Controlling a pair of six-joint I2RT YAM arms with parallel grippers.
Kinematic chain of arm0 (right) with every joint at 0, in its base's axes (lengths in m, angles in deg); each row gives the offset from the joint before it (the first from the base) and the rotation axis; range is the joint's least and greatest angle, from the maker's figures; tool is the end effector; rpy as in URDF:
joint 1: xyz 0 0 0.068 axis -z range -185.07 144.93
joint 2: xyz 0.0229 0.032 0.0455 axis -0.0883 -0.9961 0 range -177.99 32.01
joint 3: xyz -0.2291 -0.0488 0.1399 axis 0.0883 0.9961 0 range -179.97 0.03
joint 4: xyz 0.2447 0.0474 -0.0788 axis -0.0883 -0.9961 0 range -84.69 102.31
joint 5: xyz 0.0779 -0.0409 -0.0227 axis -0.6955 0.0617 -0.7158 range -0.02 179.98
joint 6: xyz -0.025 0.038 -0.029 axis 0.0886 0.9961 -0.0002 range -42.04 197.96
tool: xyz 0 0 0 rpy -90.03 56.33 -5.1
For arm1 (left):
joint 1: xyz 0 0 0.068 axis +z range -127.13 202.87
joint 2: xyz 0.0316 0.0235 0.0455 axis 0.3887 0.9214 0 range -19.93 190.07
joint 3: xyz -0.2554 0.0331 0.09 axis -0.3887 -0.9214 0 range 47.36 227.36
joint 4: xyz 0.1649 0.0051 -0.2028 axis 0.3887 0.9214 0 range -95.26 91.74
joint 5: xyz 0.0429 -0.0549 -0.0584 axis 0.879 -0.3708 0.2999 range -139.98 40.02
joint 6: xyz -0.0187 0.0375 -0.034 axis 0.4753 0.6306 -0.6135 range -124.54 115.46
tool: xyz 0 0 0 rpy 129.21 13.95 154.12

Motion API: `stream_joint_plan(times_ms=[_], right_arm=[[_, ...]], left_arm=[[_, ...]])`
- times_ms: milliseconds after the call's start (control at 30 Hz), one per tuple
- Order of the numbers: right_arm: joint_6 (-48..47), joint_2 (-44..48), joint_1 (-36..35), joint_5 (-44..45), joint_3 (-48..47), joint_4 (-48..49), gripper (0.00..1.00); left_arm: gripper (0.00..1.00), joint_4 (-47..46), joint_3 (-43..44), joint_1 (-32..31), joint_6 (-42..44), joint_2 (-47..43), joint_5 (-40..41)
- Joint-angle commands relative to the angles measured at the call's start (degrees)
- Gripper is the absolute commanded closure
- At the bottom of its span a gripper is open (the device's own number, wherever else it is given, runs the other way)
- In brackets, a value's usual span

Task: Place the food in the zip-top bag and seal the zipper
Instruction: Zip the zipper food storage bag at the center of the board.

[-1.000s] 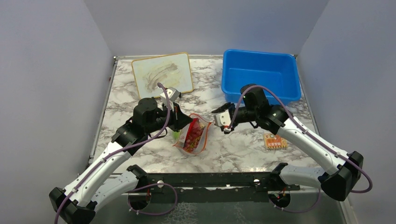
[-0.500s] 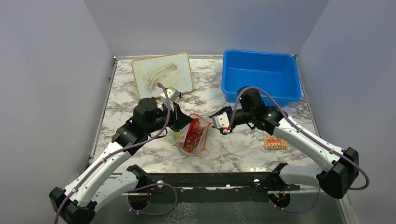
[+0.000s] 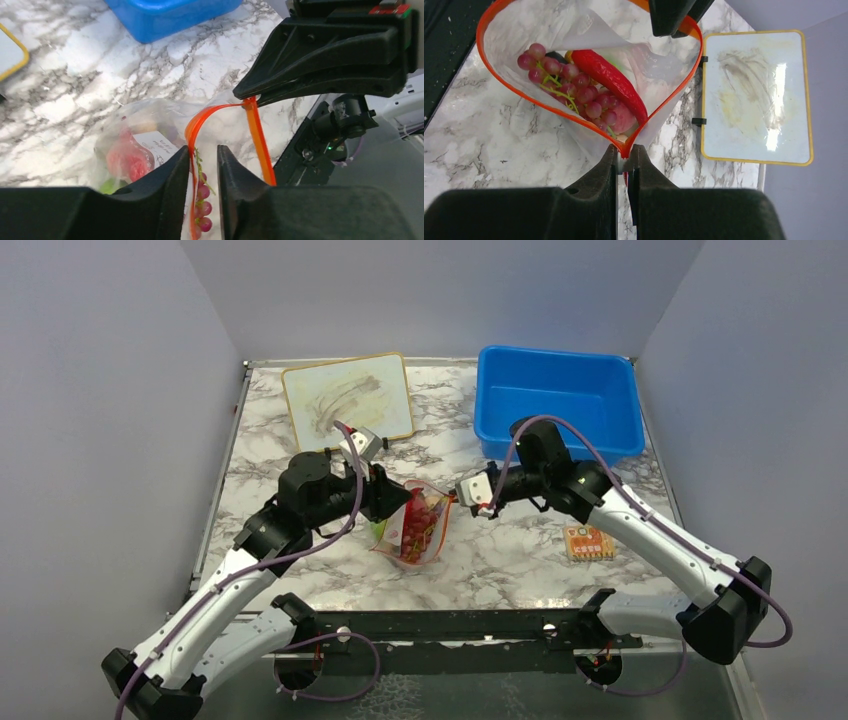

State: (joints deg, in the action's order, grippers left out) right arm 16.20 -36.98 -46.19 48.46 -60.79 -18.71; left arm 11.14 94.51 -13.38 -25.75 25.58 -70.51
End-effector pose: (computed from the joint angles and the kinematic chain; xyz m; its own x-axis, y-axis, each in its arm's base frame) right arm 0.1760 0.1850 0.3209 0.5495 -0.3958 -0.7358 -0.8355 -0.2592 -0.4845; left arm 0.1393 -0.1176 0.3415 -0.4908 -0.0602 -0.8692 0.6970 0.5715 -0.4331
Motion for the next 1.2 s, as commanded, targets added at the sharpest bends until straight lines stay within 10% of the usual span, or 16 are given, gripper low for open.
stream_joint_plan(times_ms=[0,467,1033,1167], right_arm=[[5.33,2.19,0.35,-1.6,-6.71,-5.74,0.99],[23.9,-8.26,0.29,5.36,-27.07,-18.63,0.99],[32.51,-14.34,0.17,-2.08,-34.43,-22.65,0.99],[32.06,-14.46,0.08,-3.34,-34.21,-22.31,0.99]], left_arm=[[0.66,-2.23,4.18,-0.18,8.51,-1.99,2.25],[0.31,-13.8,6.38,-0.2,18.06,1.41,-24.25],[0.2,-16.45,4.17,-0.25,26.17,9.76,-21.76],[0.05,-17.05,4.39,-0.34,26.45,11.35,-20.53]])
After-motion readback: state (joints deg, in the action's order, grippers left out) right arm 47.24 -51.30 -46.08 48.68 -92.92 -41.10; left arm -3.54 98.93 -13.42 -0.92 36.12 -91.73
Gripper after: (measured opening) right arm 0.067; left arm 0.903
